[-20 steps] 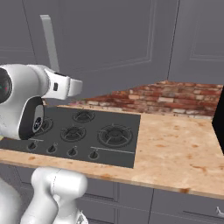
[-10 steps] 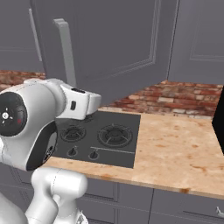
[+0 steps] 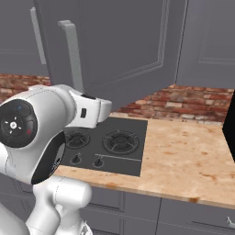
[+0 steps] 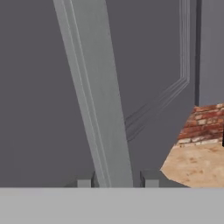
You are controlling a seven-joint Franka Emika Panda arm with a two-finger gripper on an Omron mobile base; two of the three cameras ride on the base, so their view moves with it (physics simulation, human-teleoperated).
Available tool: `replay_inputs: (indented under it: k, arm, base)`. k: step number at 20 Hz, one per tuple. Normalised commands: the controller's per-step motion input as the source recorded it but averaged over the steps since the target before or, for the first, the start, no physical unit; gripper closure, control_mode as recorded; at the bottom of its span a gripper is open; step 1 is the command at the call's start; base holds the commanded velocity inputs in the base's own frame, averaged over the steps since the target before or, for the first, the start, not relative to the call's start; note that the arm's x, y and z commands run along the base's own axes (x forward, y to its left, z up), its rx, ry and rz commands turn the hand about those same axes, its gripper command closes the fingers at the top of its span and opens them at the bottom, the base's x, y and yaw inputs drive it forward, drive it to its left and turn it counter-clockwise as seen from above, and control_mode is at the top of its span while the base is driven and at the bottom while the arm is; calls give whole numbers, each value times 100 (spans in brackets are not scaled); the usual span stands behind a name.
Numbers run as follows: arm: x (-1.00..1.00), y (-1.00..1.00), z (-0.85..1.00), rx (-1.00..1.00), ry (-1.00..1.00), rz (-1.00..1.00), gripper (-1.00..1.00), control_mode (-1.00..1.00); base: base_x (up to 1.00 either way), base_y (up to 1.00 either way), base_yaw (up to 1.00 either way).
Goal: Open the cabinet. Pick the spray and place it next to the sink. Then close the cabinet.
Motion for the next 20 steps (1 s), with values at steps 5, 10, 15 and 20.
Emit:
replay_inputs:
  k: [5, 10, 15, 20]
  arm:
    - [-26, 0, 0, 0, 0, 0, -100, -100]
    - [-88, 0, 0, 0, -4, 3, -100, -100]
    - [-98, 8, 0, 0, -6, 6, -100, -100]
    - [-86, 41, 1, 0, -2, 4, -100, -100]
  base:
    - [0, 0, 0]
    - [0, 0, 0]
    - [0, 0, 0]
    - [0, 0, 0]
